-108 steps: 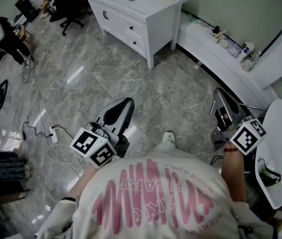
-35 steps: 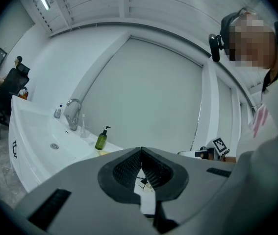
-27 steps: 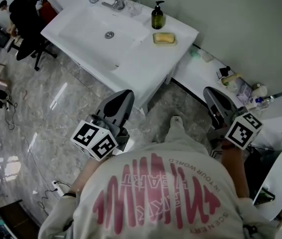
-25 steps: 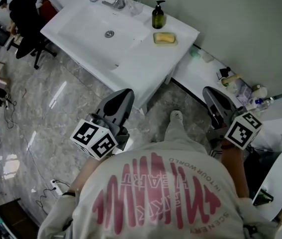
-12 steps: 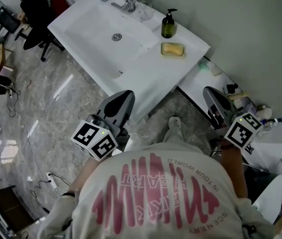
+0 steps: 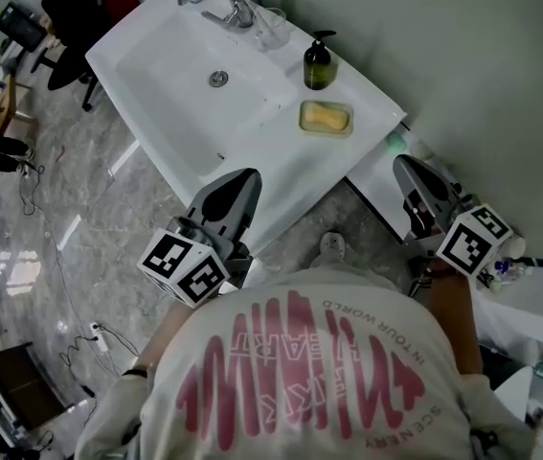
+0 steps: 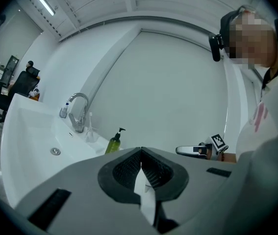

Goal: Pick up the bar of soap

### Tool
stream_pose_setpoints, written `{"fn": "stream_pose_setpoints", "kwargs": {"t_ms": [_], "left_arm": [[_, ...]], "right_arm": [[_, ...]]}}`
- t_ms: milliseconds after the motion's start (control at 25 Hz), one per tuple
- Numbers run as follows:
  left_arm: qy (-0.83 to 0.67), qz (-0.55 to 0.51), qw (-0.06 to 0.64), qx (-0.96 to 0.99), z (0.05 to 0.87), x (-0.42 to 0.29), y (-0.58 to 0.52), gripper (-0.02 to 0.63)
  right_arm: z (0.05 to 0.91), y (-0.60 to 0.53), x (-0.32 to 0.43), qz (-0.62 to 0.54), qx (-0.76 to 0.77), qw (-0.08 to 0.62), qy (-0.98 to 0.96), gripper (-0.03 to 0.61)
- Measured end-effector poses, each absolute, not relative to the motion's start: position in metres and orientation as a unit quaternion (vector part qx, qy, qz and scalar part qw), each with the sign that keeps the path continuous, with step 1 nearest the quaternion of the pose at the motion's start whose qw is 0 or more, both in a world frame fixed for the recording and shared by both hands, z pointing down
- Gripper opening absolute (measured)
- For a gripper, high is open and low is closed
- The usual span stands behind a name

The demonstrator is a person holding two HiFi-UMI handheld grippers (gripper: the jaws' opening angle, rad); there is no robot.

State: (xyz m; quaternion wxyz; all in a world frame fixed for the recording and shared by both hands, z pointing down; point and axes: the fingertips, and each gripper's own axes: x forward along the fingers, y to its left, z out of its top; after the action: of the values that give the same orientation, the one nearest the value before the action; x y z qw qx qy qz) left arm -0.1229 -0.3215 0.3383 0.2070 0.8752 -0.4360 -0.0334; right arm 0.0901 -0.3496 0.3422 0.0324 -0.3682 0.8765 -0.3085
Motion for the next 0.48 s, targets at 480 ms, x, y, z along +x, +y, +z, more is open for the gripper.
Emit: {"fn": "stream_pose_setpoints", "kwargs": {"t_ms": [480], "left_arm": [[-0.448,-0.005,0.229,0.864,0.368,-0.075,-0.394,0.009]], "right_arm": [[0.364,-0.422,0.141,-0.33,-0.357,0.023,0.873,0.011]]}}
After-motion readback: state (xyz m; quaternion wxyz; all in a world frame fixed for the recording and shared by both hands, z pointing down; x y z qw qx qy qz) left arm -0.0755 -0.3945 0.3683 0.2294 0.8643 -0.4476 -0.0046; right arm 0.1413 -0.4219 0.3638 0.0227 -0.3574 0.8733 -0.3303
